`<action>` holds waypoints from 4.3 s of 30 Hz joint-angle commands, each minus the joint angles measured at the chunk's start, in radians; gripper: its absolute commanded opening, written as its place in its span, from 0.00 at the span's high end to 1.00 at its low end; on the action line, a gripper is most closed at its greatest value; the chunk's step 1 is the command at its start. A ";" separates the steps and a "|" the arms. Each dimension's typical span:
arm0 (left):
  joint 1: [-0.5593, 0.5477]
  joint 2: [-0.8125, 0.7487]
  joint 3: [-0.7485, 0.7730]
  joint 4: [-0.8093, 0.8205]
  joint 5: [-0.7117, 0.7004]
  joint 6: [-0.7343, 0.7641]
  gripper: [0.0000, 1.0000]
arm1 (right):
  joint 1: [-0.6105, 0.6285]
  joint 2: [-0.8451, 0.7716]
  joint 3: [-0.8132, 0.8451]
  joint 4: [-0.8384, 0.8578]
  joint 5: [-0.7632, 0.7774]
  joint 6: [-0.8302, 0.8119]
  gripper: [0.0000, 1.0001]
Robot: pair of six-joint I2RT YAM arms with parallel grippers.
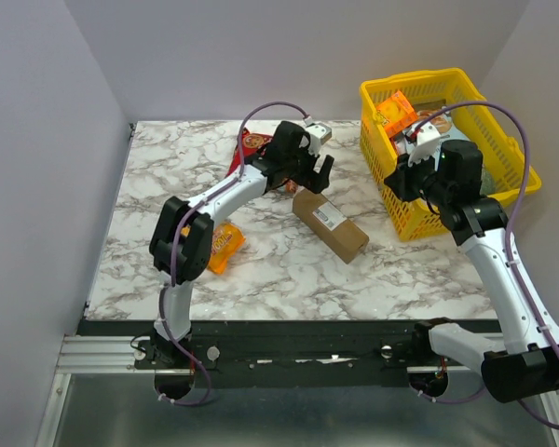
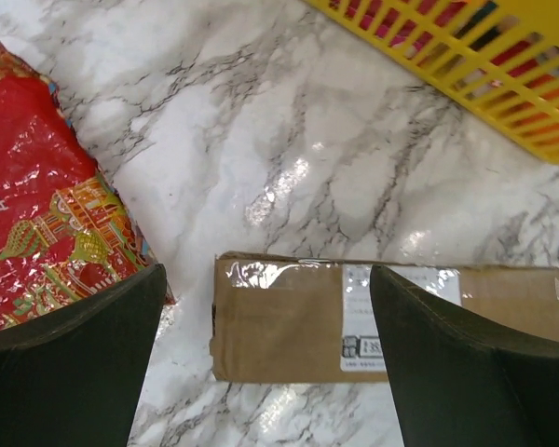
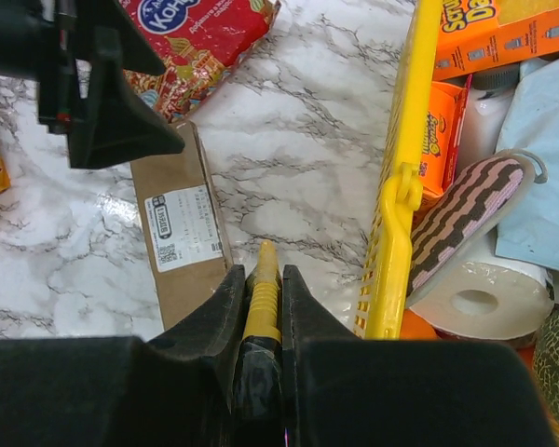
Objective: Unpack the express box
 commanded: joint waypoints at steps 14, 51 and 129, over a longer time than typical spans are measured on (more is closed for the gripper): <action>0.048 0.160 -0.107 -0.018 0.280 -0.119 0.08 | -0.005 -0.011 -0.012 -0.015 -0.009 -0.009 1.00; 0.223 -0.362 -0.475 -0.086 0.428 -0.040 0.14 | 0.371 0.170 0.195 0.167 0.049 -0.072 1.00; 0.227 0.014 -0.755 0.368 0.549 -0.418 0.24 | 0.648 0.432 -0.153 0.519 0.436 0.201 1.00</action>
